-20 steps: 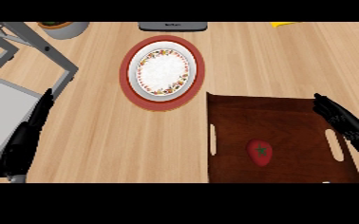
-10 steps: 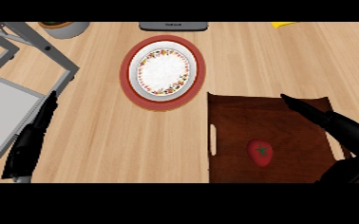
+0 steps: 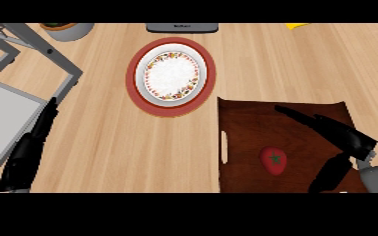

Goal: Pick the tomato from the tray and place it in the plate

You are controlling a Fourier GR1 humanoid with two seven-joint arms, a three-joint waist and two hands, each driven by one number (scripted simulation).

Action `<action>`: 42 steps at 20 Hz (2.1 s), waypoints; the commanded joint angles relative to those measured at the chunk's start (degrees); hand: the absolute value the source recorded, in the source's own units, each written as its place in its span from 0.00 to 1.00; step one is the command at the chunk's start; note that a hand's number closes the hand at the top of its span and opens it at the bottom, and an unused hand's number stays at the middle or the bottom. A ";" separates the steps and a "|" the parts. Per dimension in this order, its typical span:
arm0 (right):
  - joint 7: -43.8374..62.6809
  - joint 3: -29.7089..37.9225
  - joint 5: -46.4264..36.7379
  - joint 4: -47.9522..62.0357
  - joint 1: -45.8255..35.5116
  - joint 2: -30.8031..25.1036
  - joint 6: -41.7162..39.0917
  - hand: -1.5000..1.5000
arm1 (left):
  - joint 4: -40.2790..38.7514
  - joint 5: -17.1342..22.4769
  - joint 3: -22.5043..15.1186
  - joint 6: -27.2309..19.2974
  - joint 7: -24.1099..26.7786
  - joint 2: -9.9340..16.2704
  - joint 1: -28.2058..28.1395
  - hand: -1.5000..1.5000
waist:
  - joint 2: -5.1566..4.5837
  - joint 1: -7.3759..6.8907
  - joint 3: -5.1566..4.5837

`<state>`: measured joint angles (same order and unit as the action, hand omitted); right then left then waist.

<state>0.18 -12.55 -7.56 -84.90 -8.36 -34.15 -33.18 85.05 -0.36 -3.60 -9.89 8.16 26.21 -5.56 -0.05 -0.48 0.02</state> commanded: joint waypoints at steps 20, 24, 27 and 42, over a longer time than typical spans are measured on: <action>-13.46 2.60 -20.17 16.08 -3.12 9.43 -5.62 0.00 | 1.21 -7.57 6.95 6.69 -2.20 -6.91 0.38 0.50 | 0.06 0.30 -0.01; -10.96 0.69 -22.33 11.21 -0.39 13.21 -4.92 0.00 | -3.35 -9.49 8.18 6.08 3.11 -8.75 0.51 0.50 | 0.07 0.41 -0.02; -15.71 3.48 -20.93 12.22 0.31 12.37 -4.03 1.00 | 0.31 -7.89 9.60 8.40 -1.95 -7.42 2.03 0.50 | 0.08 0.44 -0.01; -19.34 3.11 -36.63 28.62 -32.68 6.61 3.58 1.00 | 1.62 -10.72 5.31 11.81 -0.03 -9.44 5.59 0.50 | -3.39 -10.28 0.23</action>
<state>-18.45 -9.11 -40.20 -59.20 -31.85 -23.64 -30.71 86.03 -10.78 3.36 0.80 7.79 16.95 -1.50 -2.08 -6.85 0.11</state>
